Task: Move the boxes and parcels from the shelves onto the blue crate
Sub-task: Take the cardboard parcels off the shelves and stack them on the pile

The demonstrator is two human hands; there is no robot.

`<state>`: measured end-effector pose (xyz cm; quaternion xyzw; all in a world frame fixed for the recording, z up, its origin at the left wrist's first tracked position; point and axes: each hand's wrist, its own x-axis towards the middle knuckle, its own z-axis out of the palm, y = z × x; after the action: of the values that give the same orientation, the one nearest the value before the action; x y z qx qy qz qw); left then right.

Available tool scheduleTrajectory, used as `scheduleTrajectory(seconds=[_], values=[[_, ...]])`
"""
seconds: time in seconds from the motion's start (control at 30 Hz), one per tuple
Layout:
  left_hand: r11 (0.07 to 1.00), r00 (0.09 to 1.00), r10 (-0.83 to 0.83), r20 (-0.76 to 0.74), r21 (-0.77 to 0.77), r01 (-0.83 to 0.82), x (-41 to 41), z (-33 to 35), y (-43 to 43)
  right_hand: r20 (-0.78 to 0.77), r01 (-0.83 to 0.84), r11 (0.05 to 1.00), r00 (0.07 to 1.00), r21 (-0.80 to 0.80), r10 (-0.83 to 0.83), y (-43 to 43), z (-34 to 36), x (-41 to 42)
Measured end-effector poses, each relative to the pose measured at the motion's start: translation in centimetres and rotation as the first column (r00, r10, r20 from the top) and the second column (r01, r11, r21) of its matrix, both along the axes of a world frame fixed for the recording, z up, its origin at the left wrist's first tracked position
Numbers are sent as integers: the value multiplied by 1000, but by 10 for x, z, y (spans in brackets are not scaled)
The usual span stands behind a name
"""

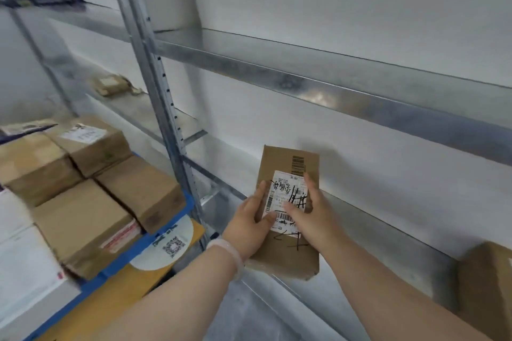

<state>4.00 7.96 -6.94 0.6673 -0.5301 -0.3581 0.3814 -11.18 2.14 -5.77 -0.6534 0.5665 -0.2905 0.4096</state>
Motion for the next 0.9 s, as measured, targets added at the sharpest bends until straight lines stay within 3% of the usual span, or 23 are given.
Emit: scheduleTrajectory(seconds=[0.27, 0.4, 0.53, 0.77, 0.9], values=[[950, 954, 289, 83, -147, -275, 143, 50, 95, 76, -276, 947, 954, -167, 291, 54, 54, 161], [895, 914, 402, -43, -189, -403, 211, 76, 159, 101, -425, 890, 890, -163, 444, 98, 71, 242], [859, 880, 473, -29, -207, -468, 265, 81, 223, 60, -566, 805, 810, -177, 583, 146, 79, 315], [686, 712, 680, -173, -192, -702, 343, 63, 308, 31, -751, 654, 654, -93, 756, 216, 75, 414], [582, 598, 755, -269, -145, -800, 371, 57, 327, 68, -776, 630, 629, 9, 774, 232, 71, 441]])
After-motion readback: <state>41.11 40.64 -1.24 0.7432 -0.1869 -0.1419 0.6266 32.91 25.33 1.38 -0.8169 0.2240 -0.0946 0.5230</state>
